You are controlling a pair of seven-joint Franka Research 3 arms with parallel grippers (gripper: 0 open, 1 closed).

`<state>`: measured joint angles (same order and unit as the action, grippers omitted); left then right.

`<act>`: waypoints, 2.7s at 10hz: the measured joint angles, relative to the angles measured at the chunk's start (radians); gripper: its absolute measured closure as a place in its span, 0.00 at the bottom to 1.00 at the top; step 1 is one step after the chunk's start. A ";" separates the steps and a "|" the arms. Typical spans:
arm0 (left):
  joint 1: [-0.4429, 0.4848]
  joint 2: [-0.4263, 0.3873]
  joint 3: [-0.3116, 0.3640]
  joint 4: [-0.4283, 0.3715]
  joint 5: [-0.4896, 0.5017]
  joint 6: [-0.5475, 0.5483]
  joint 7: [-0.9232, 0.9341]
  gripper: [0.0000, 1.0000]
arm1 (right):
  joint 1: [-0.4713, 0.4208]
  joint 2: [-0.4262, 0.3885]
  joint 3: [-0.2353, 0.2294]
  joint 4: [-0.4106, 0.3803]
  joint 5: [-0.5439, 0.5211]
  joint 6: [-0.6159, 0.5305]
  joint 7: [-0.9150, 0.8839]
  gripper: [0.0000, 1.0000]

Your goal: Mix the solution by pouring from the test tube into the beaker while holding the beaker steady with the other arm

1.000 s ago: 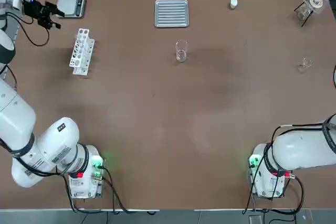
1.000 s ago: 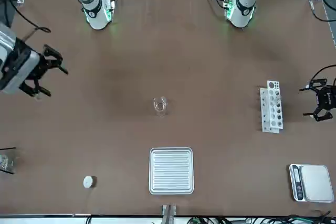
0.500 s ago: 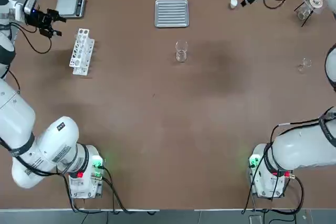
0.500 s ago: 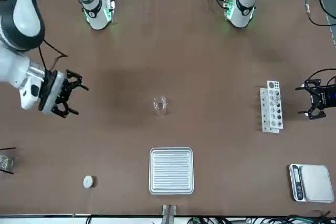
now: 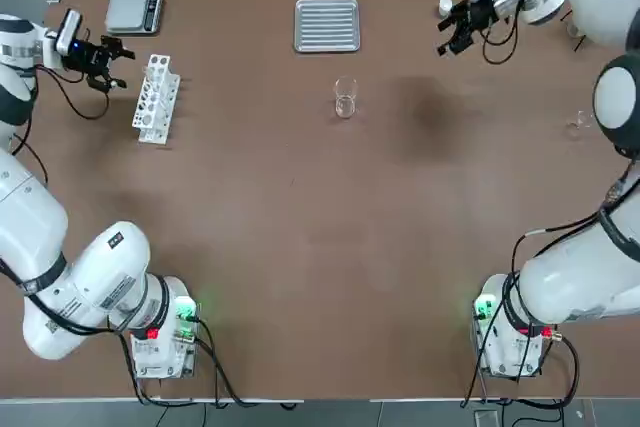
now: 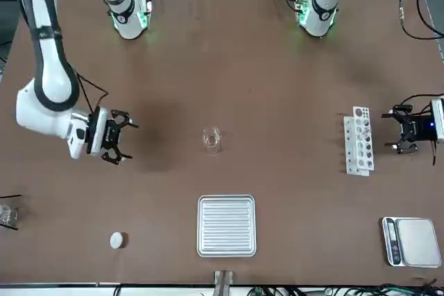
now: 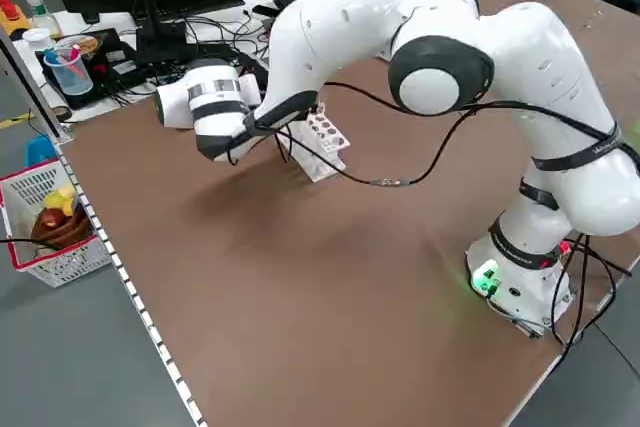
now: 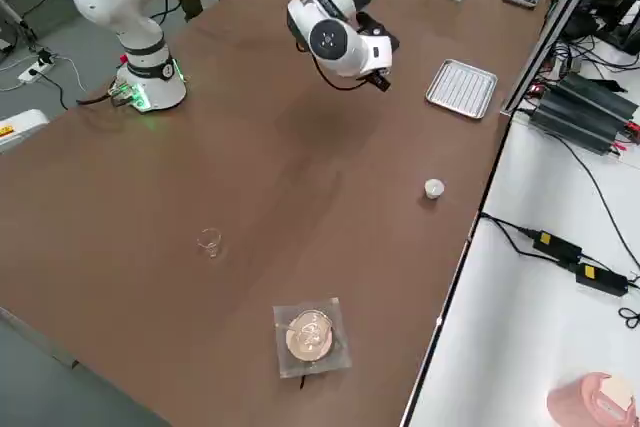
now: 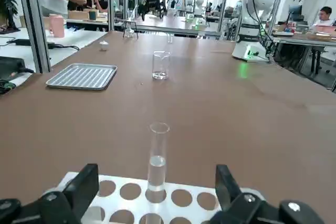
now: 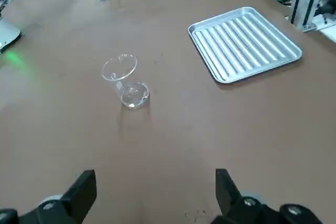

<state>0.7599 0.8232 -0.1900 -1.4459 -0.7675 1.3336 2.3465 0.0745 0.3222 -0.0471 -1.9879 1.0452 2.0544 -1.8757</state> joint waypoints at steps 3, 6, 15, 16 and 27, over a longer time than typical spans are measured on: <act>-0.004 0.051 -0.003 0.000 -0.060 0.000 0.039 0.07 | 0.054 0.129 0.009 -0.021 0.265 -0.001 -0.246 0.00; -0.007 0.087 -0.013 0.000 -0.104 0.002 0.078 0.17 | 0.138 0.244 0.012 -0.034 0.484 -0.001 -0.453 0.00; -0.005 0.122 -0.054 -0.004 -0.106 -0.001 0.108 0.54 | 0.305 0.313 0.013 -0.064 0.693 0.045 -0.624 0.00; -0.005 0.122 -0.055 -0.008 -0.106 -0.001 0.108 0.53 | 0.310 0.314 0.013 -0.059 0.703 0.064 -0.628 0.00; 0.005 0.129 -0.055 -0.042 -0.106 0.000 0.108 0.49 | 0.350 0.367 0.011 0.019 0.798 0.100 -0.647 0.00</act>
<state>0.7651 0.9526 -0.2448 -1.4874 -0.8733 1.3333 2.4547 0.4240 0.6887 -0.0363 -1.9684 1.8429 2.1546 -2.5227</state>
